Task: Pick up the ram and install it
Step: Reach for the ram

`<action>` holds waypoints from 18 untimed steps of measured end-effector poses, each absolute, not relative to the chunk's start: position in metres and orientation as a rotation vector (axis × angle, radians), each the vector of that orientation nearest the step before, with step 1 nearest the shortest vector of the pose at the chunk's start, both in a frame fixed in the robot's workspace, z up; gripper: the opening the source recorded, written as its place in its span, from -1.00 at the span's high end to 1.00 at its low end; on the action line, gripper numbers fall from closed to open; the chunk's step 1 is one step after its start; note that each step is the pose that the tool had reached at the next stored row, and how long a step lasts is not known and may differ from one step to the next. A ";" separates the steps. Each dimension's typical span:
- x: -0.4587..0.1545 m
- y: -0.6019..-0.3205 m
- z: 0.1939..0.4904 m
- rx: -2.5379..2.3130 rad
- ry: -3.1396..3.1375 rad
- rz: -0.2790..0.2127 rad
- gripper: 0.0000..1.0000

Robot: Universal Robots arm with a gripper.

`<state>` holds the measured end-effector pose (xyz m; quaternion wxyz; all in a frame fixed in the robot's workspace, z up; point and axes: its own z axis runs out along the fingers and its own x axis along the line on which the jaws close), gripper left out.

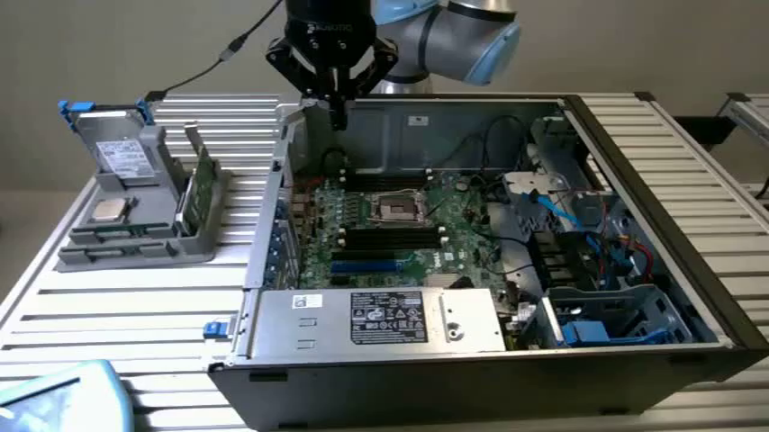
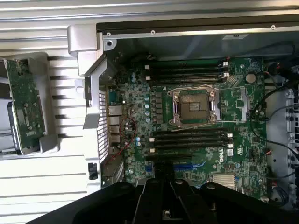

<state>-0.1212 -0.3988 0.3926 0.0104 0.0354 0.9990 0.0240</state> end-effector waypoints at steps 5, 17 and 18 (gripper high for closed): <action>-0.121 -0.399 0.393 0.110 3.118 0.075 0.79; -0.129 -0.401 0.393 0.111 3.122 0.074 0.79; -0.133 -0.402 0.393 0.111 3.123 0.075 0.79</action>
